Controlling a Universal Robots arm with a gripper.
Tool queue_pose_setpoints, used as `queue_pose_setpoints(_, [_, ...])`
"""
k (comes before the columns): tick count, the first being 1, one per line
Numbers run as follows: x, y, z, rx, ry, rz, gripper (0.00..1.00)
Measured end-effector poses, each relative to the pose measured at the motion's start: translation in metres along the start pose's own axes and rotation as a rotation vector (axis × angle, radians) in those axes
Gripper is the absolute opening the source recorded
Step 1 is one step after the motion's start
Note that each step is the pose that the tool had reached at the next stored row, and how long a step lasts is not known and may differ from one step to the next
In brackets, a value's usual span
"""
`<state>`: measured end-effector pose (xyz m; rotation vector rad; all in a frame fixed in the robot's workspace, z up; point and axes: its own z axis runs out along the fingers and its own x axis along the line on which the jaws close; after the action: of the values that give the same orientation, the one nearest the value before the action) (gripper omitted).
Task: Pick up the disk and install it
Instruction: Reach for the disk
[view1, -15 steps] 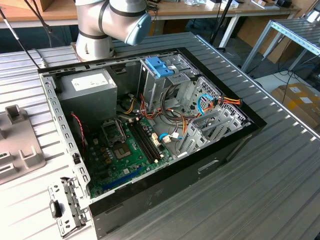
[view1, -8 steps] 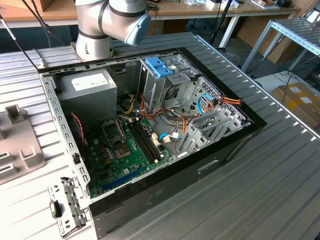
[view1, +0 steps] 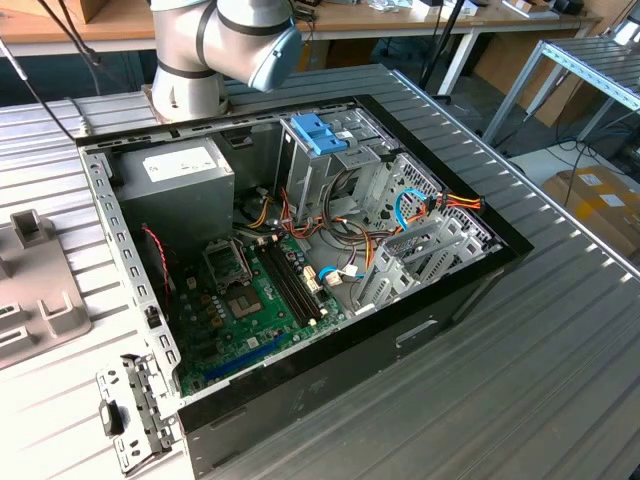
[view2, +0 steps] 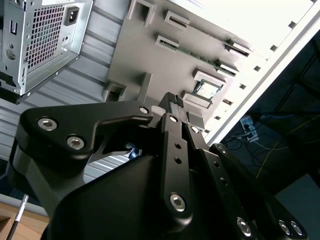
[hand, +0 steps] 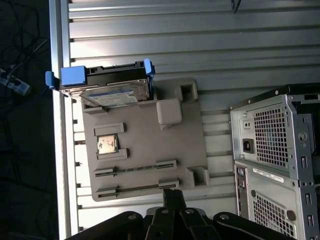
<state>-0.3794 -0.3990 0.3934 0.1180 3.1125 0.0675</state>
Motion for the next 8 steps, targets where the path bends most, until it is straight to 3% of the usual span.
queue_pose_setpoints(8, [0.0072, -0.0005, -0.0001, -0.0001, -0.0001, 0.0, 0.11])
